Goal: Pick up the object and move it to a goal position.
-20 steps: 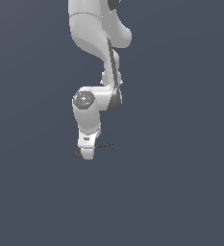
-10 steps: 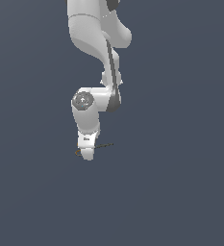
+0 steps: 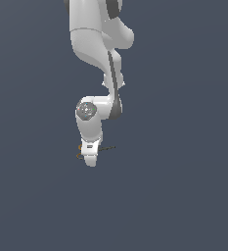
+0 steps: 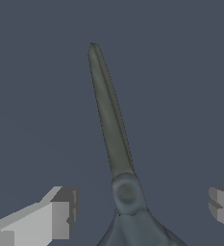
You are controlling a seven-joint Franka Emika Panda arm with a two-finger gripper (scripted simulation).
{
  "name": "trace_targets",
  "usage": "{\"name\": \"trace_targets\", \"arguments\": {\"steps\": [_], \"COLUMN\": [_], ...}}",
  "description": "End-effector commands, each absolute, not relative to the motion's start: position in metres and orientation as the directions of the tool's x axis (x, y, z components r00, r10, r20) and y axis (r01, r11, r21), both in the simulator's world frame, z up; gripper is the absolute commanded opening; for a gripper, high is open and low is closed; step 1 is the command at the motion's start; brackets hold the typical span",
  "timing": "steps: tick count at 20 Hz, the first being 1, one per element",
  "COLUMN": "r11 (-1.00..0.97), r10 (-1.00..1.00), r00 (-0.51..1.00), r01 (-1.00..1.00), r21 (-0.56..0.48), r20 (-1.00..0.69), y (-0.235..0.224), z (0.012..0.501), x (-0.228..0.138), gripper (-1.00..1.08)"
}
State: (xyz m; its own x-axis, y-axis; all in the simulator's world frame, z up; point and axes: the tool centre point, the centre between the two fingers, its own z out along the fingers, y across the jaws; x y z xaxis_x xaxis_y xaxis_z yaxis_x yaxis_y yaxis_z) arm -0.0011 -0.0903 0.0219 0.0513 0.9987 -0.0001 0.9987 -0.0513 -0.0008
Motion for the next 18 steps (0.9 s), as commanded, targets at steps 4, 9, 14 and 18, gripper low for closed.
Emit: {"name": "trace_targets", "arguments": {"steps": [4, 9, 14, 18], "r11": [-0.050, -0.050, -0.050, -0.049], "r10": [0.999, 0.999, 0.999, 0.999], "r00": [0.050, 0.050, 0.050, 0.049], "r01": [0.999, 0.999, 0.999, 0.999], "r21": [0.000, 0.000, 0.000, 0.000], "r20": [0.000, 0.000, 0.000, 0.000], "y": [-0.0906, -0.0906, -0.0906, -0.0889], "z": [0.0080, 0.0078, 0.0078, 0.0105], "x": [-0.0001, 0.0000, 0.0000, -0.0001], "gripper": [1.00, -1.00, -1.00, -1.00]}}
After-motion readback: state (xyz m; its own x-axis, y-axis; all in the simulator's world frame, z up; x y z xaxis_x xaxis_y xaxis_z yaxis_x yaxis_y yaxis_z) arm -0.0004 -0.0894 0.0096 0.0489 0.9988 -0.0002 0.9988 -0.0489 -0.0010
